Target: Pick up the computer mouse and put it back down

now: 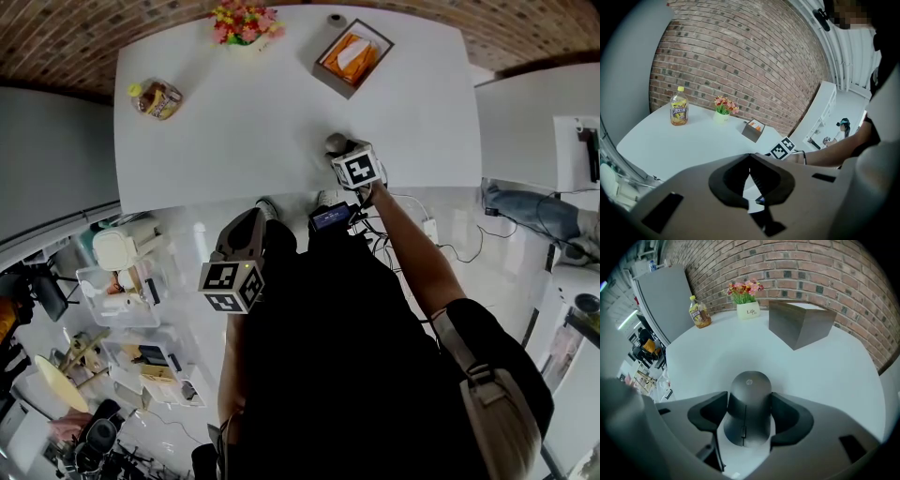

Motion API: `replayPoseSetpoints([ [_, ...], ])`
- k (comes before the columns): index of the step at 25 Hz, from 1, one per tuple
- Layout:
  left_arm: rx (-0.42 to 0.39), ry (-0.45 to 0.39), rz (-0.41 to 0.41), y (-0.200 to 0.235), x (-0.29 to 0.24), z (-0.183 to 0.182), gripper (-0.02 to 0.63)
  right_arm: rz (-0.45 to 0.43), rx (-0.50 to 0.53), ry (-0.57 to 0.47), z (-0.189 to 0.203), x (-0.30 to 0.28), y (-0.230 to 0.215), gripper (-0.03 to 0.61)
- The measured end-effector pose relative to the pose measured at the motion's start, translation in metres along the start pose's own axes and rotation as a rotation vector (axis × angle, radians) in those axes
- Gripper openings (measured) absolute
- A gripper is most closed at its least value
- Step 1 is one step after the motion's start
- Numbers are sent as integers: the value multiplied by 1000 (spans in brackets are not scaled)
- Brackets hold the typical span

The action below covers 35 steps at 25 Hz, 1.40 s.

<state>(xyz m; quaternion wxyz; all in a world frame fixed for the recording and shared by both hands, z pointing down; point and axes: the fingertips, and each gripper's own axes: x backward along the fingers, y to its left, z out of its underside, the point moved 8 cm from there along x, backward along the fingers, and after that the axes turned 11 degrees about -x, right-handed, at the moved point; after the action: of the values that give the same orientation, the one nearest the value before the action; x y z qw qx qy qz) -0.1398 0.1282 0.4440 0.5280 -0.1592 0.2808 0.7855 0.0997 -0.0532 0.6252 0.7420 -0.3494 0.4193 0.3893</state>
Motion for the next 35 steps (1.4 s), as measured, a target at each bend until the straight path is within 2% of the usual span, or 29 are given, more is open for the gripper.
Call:
replayPoseSetpoints([
  [7,3,-9,-7,1,3,1,9,17,42,-12,1,-3,3,296],
  [11,4,-11,-10,2,4,1,9,5,13,24,7,-5,5,298],
  [17,8,-11,-9,4,5,2,9,15,17,-40,-2,5,4,314],
  [26,-11,-16,27,4,-1,-1,9,-31,-15,-115,-10,42,5,313],
  [35,-42,-16,78,4,-12,-10,9,-98,-44,-176,-3,84,19,306],
])
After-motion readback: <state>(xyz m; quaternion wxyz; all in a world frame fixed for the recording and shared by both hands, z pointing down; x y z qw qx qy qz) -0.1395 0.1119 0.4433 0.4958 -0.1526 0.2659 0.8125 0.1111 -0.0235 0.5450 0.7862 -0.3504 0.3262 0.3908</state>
